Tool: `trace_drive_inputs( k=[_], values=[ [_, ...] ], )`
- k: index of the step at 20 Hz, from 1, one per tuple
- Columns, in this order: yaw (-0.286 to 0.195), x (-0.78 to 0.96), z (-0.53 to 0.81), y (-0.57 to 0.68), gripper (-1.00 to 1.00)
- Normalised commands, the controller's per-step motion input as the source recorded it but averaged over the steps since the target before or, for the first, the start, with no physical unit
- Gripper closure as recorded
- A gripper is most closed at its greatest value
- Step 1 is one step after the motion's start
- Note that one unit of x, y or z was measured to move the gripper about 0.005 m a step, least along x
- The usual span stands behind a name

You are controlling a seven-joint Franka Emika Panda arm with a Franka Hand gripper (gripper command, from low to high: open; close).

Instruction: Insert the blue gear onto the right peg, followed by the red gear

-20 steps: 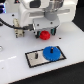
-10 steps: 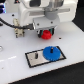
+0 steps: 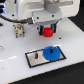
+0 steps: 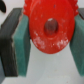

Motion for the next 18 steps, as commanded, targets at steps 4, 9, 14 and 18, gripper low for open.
trace_drive_inputs(
  k=[4, 9, 14, 18],
  values=[
    [0.0, 0.67, 0.38, -0.16, 1.0],
    [0.0, 0.7, 0.35, -0.15, 1.0],
    [0.0, 0.73, 0.28, -0.09, 1.0],
    [0.0, 0.63, 0.12, -0.06, 1.0]
  ],
)
